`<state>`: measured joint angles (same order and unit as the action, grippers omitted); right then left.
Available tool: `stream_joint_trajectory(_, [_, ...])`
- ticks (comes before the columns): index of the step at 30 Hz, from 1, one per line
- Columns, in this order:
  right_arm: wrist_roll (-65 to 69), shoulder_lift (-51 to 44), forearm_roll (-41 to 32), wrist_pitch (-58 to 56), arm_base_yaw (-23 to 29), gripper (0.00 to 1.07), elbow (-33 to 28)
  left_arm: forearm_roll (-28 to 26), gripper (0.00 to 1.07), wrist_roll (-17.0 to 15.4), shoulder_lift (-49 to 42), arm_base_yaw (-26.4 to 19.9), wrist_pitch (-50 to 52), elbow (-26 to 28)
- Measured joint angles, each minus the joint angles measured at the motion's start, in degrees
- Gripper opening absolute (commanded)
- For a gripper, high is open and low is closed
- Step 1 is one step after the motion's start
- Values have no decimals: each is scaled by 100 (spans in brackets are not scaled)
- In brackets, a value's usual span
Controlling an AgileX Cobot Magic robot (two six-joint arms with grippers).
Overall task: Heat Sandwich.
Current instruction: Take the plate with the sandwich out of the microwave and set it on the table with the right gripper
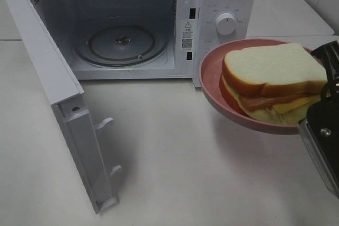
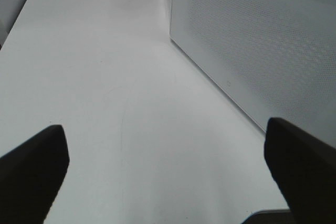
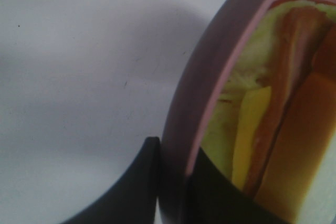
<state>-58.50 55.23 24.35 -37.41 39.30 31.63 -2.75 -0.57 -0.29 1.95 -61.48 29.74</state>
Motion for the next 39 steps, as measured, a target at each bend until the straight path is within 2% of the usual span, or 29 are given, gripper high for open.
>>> stream_joint_trajectory(6, [825,0,332,-183,0,0,0,0,96,0,0,0,0,0])
stream_joint_trajectory(19, [3592,-11,1266,-1621,0,0,0,0,96,0,0,0,0,0])
stream_joint_trajectory(39, [6268,-11,1473,-2842,0,0,0,0,96,0,0,0,0,0])
